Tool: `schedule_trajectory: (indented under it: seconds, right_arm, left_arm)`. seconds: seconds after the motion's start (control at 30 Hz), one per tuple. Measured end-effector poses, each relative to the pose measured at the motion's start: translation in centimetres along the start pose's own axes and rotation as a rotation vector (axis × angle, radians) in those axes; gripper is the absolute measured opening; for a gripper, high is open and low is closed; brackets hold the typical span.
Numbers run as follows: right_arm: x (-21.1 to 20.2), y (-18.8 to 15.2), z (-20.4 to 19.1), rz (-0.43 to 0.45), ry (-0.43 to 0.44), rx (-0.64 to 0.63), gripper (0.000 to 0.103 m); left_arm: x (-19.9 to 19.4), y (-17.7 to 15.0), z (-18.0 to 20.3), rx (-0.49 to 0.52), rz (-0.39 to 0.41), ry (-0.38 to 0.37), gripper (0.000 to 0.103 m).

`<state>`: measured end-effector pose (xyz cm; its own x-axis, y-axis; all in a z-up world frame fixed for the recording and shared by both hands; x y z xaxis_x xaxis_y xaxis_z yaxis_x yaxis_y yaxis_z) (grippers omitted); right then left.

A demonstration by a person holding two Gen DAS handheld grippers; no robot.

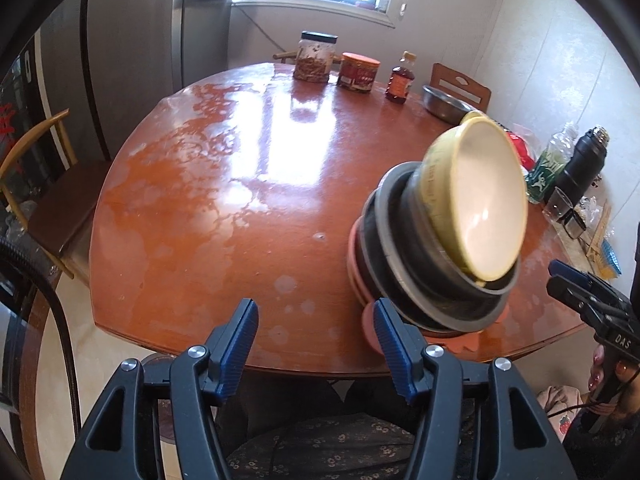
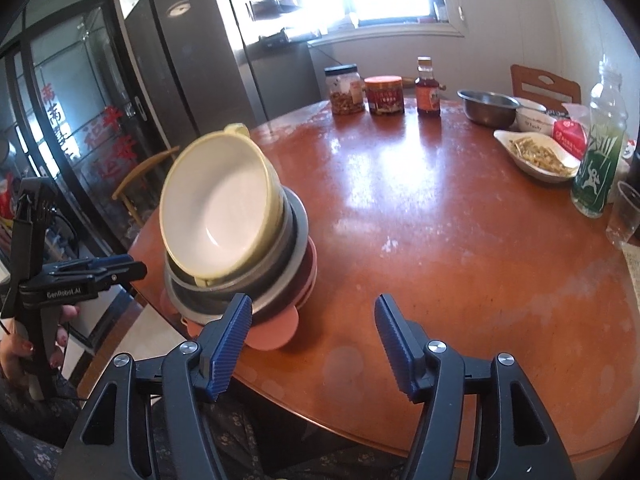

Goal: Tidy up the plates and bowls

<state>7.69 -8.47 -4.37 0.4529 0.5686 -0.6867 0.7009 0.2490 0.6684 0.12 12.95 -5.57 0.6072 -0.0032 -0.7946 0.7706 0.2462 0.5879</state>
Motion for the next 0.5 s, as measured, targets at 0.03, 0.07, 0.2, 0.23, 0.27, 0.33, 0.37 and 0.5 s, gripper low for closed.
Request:
schedule_trajectory:
  seconds: [0.03, 0.07, 0.2, 0.23, 0.27, 0.33, 0.37, 0.5]
  right_arm:
    - [0.1, -0.2, 0.0, -0.006, -0.011, -0.007, 0.066]
    - [0.3, -0.3, 0.0, -0.010, -0.020, -0.014, 0.066]
    - [0.7, -0.8, 0.1, -0.020, -0.032, -0.018, 0.066]
    - [0.9, -0.9, 0.1, -0.026, -0.030, -0.018, 0.066]
    - [1.0, -1.1, 0.0, -0.030, -0.029, -0.018, 0.066]
    - [1.5, -1.4, -0.2, -0.044, -0.026, -0.021, 0.067]
    - [1.7, -1.5, -0.3, -0.050, -0.025, -0.022, 0.067]
    - [2.5, -1.8, -0.5, -0.071, -0.017, -0.031, 0.067]
  left_arm:
    - [0.1, -0.1, -0.1, 0.000, -0.002, 0.003, 0.060]
    - [0.3, -0.1, -0.3, -0.001, -0.005, 0.004, 0.060]
    - [1.0, -0.1, -1.1, -0.011, -0.016, 0.003, 0.060]
    - [1.2, -0.1, -1.3, -0.013, -0.019, 0.001, 0.060]
    - [1.5, 0.0, -1.5, -0.019, -0.023, -0.003, 0.060]
    - [2.0, 0.3, -1.8, -0.028, -0.025, -0.008, 0.060]
    - [2.3, 0.5, -2.0, -0.034, -0.026, -0.009, 0.060]
    - [3.1, 0.9, -2.0, -0.042, -0.033, -0.031, 0.060]
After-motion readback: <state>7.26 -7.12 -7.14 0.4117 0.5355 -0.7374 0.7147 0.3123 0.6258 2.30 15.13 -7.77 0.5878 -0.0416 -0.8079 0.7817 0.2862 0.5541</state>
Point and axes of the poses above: each gripper's, at about its wrist camera, not at the fingertips, and x roughly the way its jaws point, z to its right, y to its top, the point moved 6 cm from there along x, roughly the way its jaws point, and after that the axes turned 1 degree about x, right-handed, at the moved point
